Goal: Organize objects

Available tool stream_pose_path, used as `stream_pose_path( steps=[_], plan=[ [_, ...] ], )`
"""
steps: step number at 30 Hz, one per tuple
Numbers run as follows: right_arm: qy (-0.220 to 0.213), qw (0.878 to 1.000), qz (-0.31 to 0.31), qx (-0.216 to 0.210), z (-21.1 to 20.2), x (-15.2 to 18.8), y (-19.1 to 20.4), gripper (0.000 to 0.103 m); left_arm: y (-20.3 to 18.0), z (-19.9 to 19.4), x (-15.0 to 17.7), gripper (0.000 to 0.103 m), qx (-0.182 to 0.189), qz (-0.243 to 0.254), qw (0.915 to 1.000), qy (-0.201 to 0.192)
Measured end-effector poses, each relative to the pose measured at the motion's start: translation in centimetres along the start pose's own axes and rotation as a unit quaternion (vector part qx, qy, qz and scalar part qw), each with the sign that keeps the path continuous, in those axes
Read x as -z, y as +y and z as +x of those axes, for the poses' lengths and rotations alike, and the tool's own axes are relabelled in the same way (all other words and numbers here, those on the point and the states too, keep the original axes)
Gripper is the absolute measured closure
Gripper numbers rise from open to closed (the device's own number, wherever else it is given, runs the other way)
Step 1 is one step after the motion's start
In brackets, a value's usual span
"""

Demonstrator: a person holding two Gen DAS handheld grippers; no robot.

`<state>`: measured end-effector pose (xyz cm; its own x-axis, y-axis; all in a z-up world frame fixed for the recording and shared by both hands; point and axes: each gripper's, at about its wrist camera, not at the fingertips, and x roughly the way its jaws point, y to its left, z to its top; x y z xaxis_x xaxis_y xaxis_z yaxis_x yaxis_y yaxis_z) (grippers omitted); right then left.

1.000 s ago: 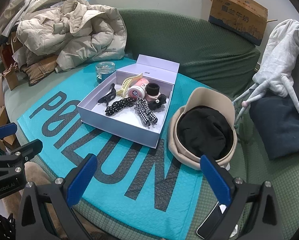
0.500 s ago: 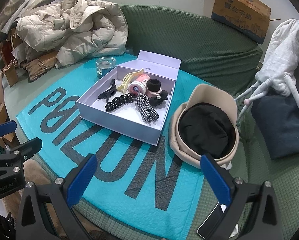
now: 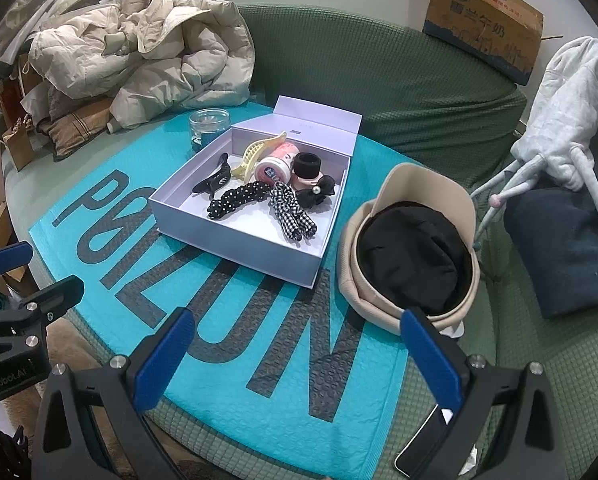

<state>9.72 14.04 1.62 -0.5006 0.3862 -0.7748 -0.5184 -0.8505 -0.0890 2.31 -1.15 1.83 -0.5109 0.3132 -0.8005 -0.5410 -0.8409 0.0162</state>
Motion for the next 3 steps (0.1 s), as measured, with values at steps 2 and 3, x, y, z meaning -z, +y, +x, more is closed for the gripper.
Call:
stream_pose_path(
  steps=[2,3],
  plan=[
    [0.003,1.0,-0.001,0.0,0.22,0.01,0.15,0.0,0.12,0.2,-0.04,0.028,0.001,-0.002,1.0,0.0],
    [0.007,1.0,-0.003,0.0,0.5,-0.02,0.31,0.0,0.19,0.33,-0.05,0.028,0.001,-0.003,1.0,0.001]
  ],
)
